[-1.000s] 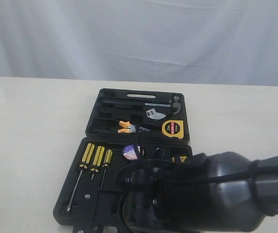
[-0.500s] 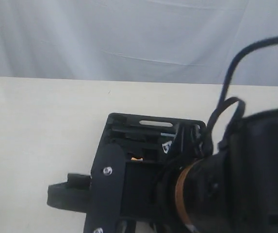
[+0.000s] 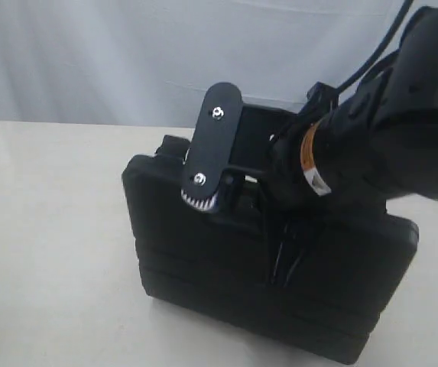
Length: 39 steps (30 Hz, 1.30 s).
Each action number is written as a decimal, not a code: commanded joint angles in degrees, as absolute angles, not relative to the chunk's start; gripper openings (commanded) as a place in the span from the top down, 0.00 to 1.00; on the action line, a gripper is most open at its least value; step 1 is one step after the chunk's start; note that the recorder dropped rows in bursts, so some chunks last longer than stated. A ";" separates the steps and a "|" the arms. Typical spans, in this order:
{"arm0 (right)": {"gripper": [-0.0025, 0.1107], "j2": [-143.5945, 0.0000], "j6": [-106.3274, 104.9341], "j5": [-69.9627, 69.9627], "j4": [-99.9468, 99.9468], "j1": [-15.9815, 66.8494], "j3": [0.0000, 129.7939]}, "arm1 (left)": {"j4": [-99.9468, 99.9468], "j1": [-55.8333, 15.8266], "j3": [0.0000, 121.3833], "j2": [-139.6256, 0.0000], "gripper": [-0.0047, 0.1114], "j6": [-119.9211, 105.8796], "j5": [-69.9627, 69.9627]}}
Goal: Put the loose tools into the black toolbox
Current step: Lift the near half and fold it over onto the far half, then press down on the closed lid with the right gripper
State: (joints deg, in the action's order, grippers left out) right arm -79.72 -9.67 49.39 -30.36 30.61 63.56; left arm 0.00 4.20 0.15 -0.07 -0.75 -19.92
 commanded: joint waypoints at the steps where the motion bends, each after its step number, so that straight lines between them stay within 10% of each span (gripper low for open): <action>1: 0.98 -85.55 -13.35 43.12 -28.04 22.53 62.88 | 0.00 3.93 0.00 0.00 0.96 -0.41 -19.62; 14: 0.98 -106.28 -26.17 28.27 -11.96 5.03 64.28 | 0.00 3.93 0.00 0.00 0.96 -0.41 -19.62; 31: 0.97 -121.05 -23.19 29.50 -11.65 3.45 69.24 | 0.00 3.93 0.00 0.00 0.96 -0.41 -19.62; 39: 0.45 -118.16 -23.19 29.67 -11.65 3.45 69.24 | 0.00 3.93 0.00 0.00 0.96 -0.41 -19.62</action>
State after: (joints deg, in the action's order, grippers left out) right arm -116.18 -24.60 27.99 -12.95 3.66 71.08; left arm 0.00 4.20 0.15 -0.07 -0.75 -19.92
